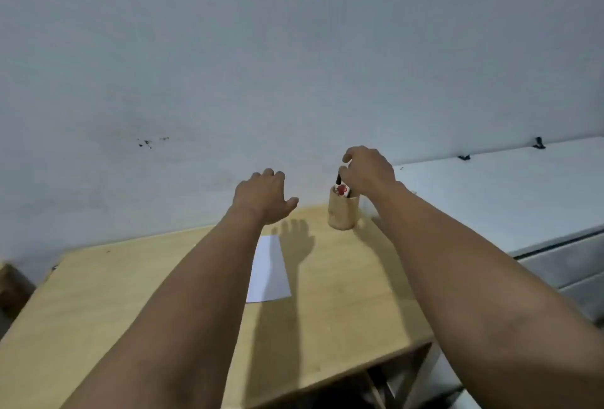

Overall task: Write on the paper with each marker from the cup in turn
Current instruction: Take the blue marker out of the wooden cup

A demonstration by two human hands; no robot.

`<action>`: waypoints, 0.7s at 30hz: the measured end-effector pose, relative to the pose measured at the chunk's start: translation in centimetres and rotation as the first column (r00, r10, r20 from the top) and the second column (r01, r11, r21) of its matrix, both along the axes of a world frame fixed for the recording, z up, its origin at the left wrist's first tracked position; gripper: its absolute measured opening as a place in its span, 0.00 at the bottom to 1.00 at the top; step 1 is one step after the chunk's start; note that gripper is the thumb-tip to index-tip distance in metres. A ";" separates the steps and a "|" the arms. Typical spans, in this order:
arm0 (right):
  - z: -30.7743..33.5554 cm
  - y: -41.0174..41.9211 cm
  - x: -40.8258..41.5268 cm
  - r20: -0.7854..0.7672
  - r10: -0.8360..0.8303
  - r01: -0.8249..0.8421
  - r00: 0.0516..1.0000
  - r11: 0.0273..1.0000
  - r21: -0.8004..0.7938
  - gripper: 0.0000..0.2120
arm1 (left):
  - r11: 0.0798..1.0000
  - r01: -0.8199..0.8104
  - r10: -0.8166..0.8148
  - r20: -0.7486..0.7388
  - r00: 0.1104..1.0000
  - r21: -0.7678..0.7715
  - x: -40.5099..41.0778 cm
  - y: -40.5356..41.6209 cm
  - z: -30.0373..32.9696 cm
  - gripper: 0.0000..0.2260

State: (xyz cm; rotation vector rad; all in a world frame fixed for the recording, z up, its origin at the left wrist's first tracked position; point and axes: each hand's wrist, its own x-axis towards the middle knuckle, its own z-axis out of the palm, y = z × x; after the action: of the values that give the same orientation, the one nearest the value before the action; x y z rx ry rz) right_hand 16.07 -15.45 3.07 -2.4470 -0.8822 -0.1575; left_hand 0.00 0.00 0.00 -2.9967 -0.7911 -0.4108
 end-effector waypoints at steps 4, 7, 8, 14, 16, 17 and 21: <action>-3.0 0.3 4.2 -0.173 -0.108 0.119 0.979 0.992 0.053 0.20 | 0.994 0.020 -0.028 -0.078 0.997 -0.111 4.8 0.0 -4.2 0.33; -5.0 1.5 7.6 -0.285 -0.120 0.162 0.951 0.979 0.126 0.21 | 0.963 0.020 -0.035 -0.050 0.998 -0.270 8.8 0.3 -6.8 0.37; -5.5 1.9 8.5 -0.297 -0.127 0.175 0.946 0.974 0.142 0.19 | 0.944 0.023 -0.034 -0.029 0.999 -0.328 9.9 0.3 -7.4 0.39; -8.9 4.4 12.7 -0.492 -0.058 0.191 0.869 0.956 0.224 0.17 | 0.722 0.112 -0.016 0.144 0.989 -0.683 15.3 -0.1 -10.5 0.51; -9.6 4.8 13.3 -0.516 -0.029 0.193 0.856 0.944 0.268 0.17 | 0.636 0.150 0.017 0.209 0.978 -0.757 16.2 -0.5 -11.1 0.52; -9.8 4.9 13.4 -0.516 -0.021 0.195 0.856 0.938 0.285 0.16 | 0.609 0.169 0.038 0.241 0.970 -0.775 16.5 -0.7 -11.6 0.51; -10.2 4.6 13.4 -0.535 0.002 0.193 0.845 0.932 0.308 0.14 | 0.591 0.226 0.055 0.319 0.946 -0.775 17.0 -1.4 -12.9 0.34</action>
State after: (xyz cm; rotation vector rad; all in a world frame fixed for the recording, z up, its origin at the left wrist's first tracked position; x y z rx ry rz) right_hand 29.49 -10.88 -7.18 -2.0341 -0.4343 0.2938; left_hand 16.96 -1.40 -12.93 -3.9075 -1.1011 -0.7093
